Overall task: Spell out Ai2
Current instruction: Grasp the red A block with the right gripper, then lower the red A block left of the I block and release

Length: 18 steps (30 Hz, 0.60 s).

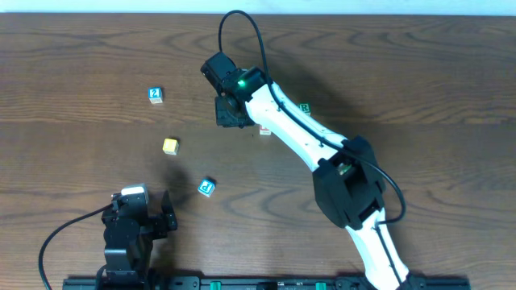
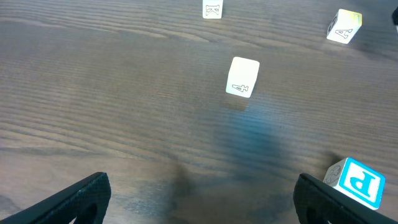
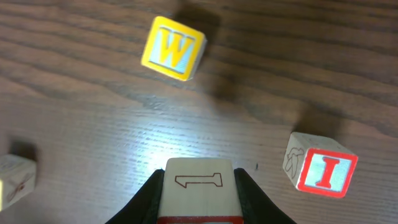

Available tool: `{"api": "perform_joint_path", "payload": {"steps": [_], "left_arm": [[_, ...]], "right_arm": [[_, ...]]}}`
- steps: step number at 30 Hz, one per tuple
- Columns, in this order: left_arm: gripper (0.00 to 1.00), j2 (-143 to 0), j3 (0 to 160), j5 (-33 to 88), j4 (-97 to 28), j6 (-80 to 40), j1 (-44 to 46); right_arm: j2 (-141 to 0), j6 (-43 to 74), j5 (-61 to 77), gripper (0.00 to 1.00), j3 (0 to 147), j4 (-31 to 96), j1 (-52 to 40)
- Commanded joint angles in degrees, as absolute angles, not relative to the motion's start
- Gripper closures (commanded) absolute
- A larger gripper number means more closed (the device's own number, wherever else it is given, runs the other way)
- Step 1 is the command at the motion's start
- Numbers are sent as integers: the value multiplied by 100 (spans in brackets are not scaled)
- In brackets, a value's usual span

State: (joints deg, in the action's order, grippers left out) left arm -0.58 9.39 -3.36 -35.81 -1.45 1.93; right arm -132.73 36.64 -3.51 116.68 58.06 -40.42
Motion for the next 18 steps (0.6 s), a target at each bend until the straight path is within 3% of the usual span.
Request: {"api": "perform_joint_path", "payload": {"steps": [1,18], "left_arm": [[5,-25,886,-333,-3583,-126,185],[4,-25,884,-333,-3583,-126,185]], "right_arm": [[-13461,3695,-440,98,11810,5892,-3981],[-13920,3465,-674,98,11806,6077,-3929]]}}
